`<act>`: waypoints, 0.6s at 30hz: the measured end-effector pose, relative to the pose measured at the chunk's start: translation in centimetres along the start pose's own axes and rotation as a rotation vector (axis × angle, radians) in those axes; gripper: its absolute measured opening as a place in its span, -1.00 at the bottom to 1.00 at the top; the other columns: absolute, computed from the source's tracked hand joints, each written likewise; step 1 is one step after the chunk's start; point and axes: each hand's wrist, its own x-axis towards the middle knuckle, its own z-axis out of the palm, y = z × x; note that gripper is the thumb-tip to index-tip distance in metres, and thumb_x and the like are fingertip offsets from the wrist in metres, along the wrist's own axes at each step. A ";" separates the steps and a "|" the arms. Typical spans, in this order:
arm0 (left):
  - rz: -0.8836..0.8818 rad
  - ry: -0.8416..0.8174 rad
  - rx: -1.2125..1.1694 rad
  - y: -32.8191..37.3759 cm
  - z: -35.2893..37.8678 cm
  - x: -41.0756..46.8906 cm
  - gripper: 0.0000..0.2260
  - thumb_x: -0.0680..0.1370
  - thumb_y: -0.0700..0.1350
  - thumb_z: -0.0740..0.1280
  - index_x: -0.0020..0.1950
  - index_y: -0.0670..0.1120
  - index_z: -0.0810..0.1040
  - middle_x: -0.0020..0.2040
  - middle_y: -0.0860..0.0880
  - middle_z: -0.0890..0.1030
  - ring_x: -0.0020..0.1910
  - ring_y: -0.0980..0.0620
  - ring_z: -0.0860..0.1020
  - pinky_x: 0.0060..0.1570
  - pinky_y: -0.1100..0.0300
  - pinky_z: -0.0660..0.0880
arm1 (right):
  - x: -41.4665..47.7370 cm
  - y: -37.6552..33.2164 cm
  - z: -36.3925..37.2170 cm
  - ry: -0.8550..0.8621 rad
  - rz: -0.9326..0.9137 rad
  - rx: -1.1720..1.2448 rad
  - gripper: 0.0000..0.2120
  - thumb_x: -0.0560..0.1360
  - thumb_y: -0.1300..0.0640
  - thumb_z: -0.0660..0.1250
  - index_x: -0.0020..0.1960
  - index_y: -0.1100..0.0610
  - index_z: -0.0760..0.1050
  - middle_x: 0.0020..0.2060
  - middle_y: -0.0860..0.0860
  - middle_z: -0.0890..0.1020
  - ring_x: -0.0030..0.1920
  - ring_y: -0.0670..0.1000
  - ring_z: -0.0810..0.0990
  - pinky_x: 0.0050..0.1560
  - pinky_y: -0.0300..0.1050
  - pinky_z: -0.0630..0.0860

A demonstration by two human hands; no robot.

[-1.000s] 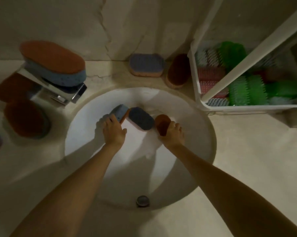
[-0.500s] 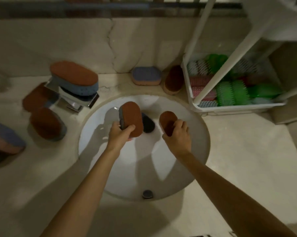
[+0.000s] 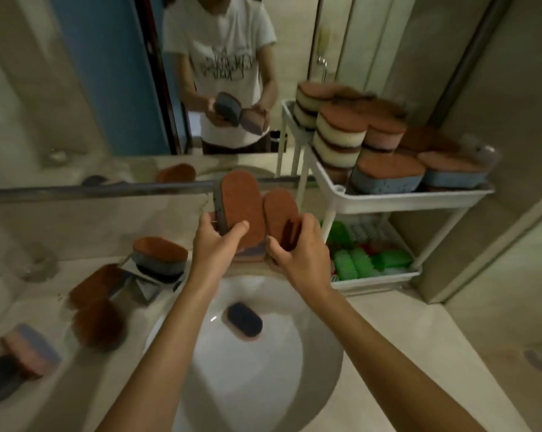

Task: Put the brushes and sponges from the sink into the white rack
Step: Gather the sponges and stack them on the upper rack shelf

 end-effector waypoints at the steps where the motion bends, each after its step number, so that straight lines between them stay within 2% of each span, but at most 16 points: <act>1: 0.025 0.006 -0.022 1.3 0.1 -0.1 -0.60 0.49 -0.11 0.37 0.29 -0.10 0.38 0.16 -0.07 0.57 0.09 -0.05 0.58 0.01 0.09 0.54 | 0.7 -0.7 -0.7 0.024 -0.028 0.001 -0.58 0.41 -0.05 0.40 0.08 0.21 0.37 -0.10 0.00 0.38 -0.17 -0.01 0.40 -0.21 -0.18 0.32; 4: 0.085 0.038 -0.066 4.9 0.6 0.1 -0.61 0.51 -0.09 0.35 0.29 -0.09 0.37 0.14 -0.06 0.56 0.07 -0.03 0.56 0.03 0.09 0.53 | 3.0 -2.6 -3.1 0.095 -0.092 0.013 -0.58 0.41 -0.09 0.39 0.08 0.17 0.37 -0.10 -0.01 0.42 -0.16 -0.04 0.42 -0.22 -0.19 0.35; 9: 0.189 0.075 -0.112 10.7 2.8 1.5 -0.61 0.52 -0.05 0.32 0.29 -0.14 0.35 0.19 -0.10 0.54 0.11 -0.09 0.55 0.02 0.06 0.56 | 7.3 -4.6 -7.1 0.145 -0.094 0.152 -0.63 0.42 -0.12 0.38 -0.04 0.09 0.30 -0.17 0.02 0.49 -0.21 0.01 0.48 -0.26 -0.17 0.33; 11: 0.232 0.049 -0.111 12.7 4.5 1.9 -0.60 0.53 -0.05 0.31 0.31 -0.15 0.32 0.18 -0.04 0.52 0.03 -0.01 0.55 -0.09 0.21 0.58 | 9.0 -4.7 -8.7 0.169 -0.080 0.183 -0.63 0.42 -0.12 0.37 -0.05 0.11 0.31 -0.17 0.04 0.51 -0.19 0.04 0.50 -0.26 -0.14 0.36; 13: 0.243 -0.009 -0.132 14.4 6.3 2.4 -0.64 0.54 -0.07 0.30 0.28 -0.14 0.31 0.13 -0.03 0.50 -0.14 0.11 0.52 -0.34 0.39 0.51 | 10.7 -4.4 -10.4 0.187 -0.051 0.214 -0.64 0.42 -0.12 0.37 -0.05 0.11 0.31 -0.16 0.05 0.53 -0.16 0.06 0.52 -0.21 -0.04 0.45; 14: 0.230 -0.045 -0.162 15.2 7.3 2.7 -0.68 0.54 -0.08 0.30 0.23 -0.12 0.30 0.15 -0.06 0.50 -0.15 0.10 0.53 -0.34 0.37 0.52 | 11.6 -4.2 -11.3 0.188 -0.028 0.233 -0.65 0.42 -0.12 0.37 -0.05 0.09 0.31 -0.15 0.04 0.53 -0.14 0.06 0.53 -0.16 0.00 0.50; 16: 0.177 -0.098 -0.199 16.3 9.6 3.4 -0.72 0.55 -0.08 0.29 0.16 -0.10 0.27 0.18 -0.10 0.50 -0.03 -0.01 0.57 -0.25 0.24 0.58 | 13.4 -3.3 -13.0 0.177 0.037 0.230 -0.64 0.41 -0.13 0.36 -0.01 0.07 0.32 -0.10 0.02 0.54 -0.06 0.07 0.55 -0.04 0.06 0.54; 18: 0.128 -0.109 -0.197 17.0 11.9 3.9 -0.70 0.55 -0.07 0.27 0.19 -0.12 0.26 0.16 -0.10 0.48 0.05 -0.07 0.56 -0.21 0.18 0.57 | 15.2 -1.9 -14.9 0.156 0.117 0.198 -0.62 0.41 -0.14 0.35 0.04 0.08 0.34 -0.05 0.02 0.55 -0.03 0.07 0.55 -0.02 0.03 0.52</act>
